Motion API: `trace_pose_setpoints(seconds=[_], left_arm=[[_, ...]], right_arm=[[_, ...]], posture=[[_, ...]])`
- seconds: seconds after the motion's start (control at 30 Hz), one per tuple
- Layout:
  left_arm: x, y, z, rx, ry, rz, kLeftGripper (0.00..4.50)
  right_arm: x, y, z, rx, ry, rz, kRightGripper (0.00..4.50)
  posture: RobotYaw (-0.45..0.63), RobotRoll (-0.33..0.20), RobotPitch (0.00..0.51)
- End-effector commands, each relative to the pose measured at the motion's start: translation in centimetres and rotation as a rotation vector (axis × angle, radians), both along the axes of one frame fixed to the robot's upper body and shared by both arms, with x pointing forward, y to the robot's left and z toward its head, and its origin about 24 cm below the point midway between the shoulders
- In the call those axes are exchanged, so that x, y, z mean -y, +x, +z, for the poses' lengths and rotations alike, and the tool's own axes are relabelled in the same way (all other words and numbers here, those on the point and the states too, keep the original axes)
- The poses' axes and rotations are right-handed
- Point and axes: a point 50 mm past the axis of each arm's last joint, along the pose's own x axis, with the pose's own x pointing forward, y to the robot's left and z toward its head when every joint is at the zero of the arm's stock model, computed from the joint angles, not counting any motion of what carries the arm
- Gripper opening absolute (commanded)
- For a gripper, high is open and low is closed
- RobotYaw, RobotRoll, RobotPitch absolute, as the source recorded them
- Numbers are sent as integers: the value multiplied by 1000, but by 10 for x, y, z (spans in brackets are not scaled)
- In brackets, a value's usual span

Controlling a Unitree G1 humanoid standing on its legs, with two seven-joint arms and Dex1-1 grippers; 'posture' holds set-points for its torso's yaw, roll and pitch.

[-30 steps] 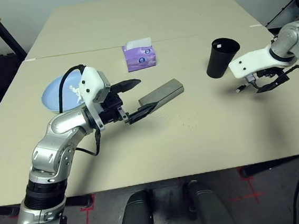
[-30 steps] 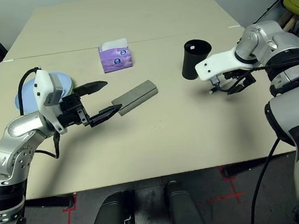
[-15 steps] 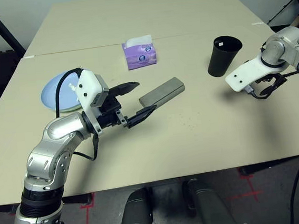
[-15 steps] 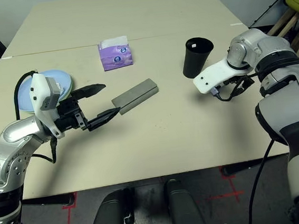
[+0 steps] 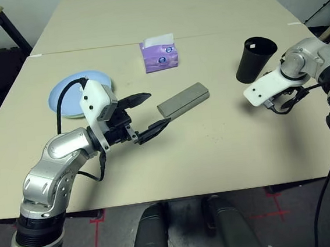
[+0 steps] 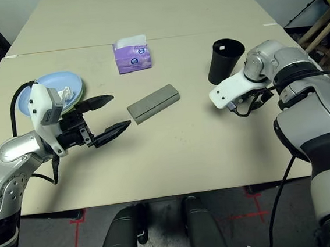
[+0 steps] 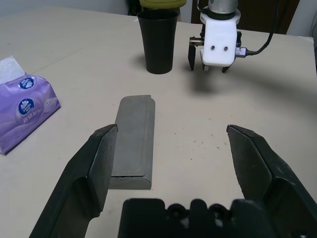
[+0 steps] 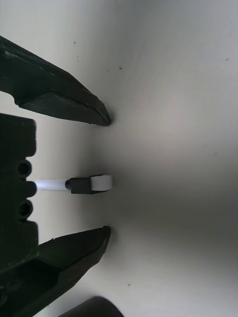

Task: Organize and tidy the items on the table.

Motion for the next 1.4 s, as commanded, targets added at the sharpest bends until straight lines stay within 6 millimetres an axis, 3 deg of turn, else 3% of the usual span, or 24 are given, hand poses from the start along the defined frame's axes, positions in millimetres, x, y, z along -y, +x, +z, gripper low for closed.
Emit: trace_pose_setpoints(seconds=[0.03,0.6,0.7,0.77,1.0,1.3,1.4], left_arm=[[-1,-5,-1,-12,5,-2,4500],[-2,-5,-2,-27,10,3,4500],[-2,-4,-2,-28,11,3,4500],[-2,-3,-2,-27,12,4,4500],[-3,-1,-2,-25,15,9,4500],[-3,0,-2,-24,15,8,4500],[-2,1,-2,-24,14,7,4500]], right_arm=[[6,-3,-5,-23,3,-30,4475],[22,-10,1,-59,-11,-96,4475],[23,-10,0,-61,-12,-90,3854],[22,-10,1,-70,-7,-88,3179],[21,-10,4,-65,13,-95,421],[18,-11,16,-80,130,-112,291],[10,-11,31,-97,251,-118,291]], posture=[[152,0,206],[139,0,220],[138,0,221],[136,0,220],[130,0,218],[127,0,216],[120,0,211]])
